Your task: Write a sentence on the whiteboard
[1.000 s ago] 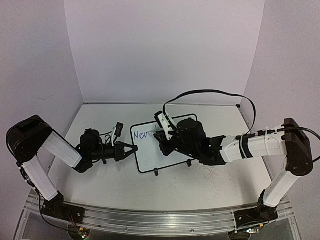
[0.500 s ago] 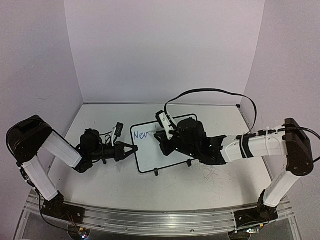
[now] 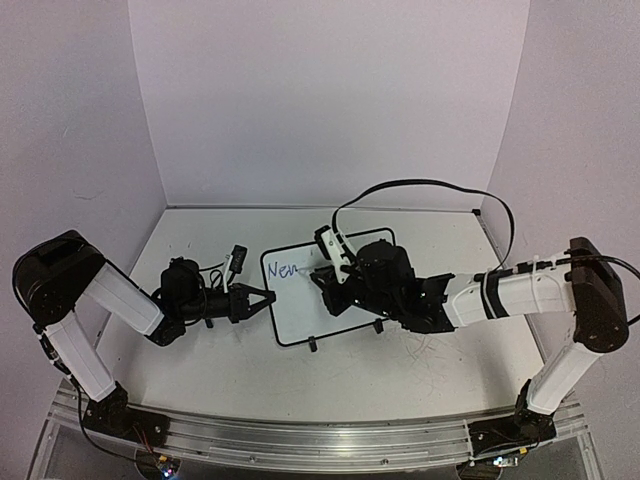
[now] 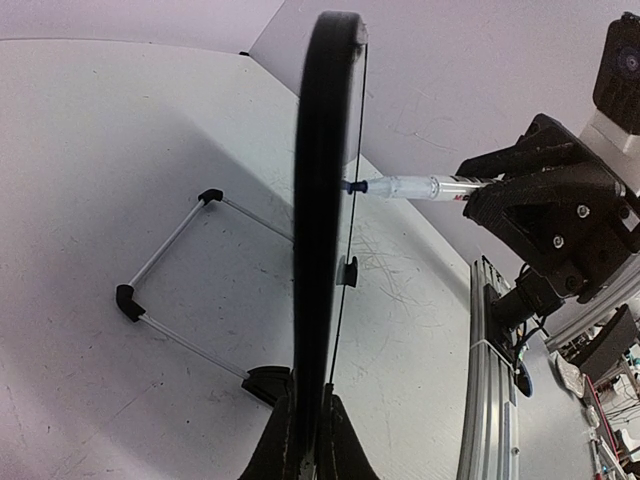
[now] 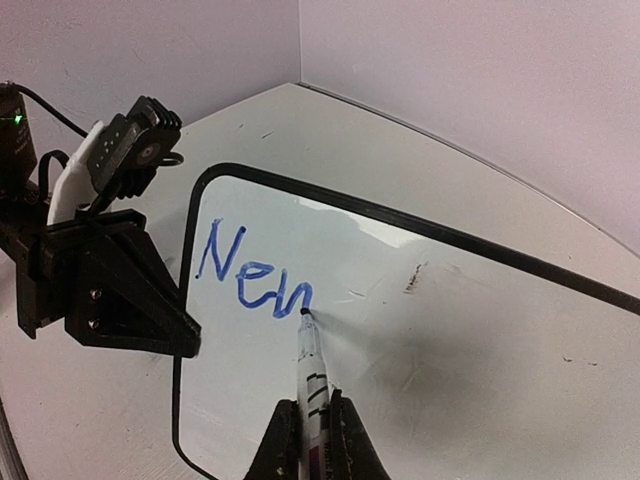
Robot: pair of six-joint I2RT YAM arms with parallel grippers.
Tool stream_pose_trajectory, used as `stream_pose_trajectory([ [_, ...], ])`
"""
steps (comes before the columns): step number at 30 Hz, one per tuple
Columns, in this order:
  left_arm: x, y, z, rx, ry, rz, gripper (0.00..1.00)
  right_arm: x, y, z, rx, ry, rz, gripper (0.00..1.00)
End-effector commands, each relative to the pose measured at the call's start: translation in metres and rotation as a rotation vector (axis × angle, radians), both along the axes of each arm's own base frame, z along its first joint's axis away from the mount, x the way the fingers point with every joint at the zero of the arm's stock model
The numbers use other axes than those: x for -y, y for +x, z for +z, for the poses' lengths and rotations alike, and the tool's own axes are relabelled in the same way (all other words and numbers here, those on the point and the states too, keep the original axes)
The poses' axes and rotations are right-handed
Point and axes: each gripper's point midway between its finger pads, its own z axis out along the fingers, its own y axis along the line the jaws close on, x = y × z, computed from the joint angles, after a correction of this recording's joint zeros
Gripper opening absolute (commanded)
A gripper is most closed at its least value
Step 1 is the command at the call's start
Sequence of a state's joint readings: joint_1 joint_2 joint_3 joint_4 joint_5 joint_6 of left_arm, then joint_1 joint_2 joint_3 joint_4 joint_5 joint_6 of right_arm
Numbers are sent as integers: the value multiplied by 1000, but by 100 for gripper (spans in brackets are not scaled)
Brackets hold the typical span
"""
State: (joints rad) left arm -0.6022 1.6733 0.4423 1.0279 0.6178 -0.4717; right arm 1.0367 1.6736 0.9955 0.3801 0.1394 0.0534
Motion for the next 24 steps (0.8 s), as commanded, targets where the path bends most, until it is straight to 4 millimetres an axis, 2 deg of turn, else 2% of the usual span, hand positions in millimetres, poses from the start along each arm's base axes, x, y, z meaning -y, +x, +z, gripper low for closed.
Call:
stream_pose_trajectory([
  [1,-3,-2,-7,-36,21,9,0,11,4,4,-7,4,-35,0],
  [14,-4,-2,-7,-38,23,12,0,12,1,-6,-26,-11,-28,0],
  [24,-4,-2,-8,-40,24,13,0,12,7,5,4,0,-53,0],
])
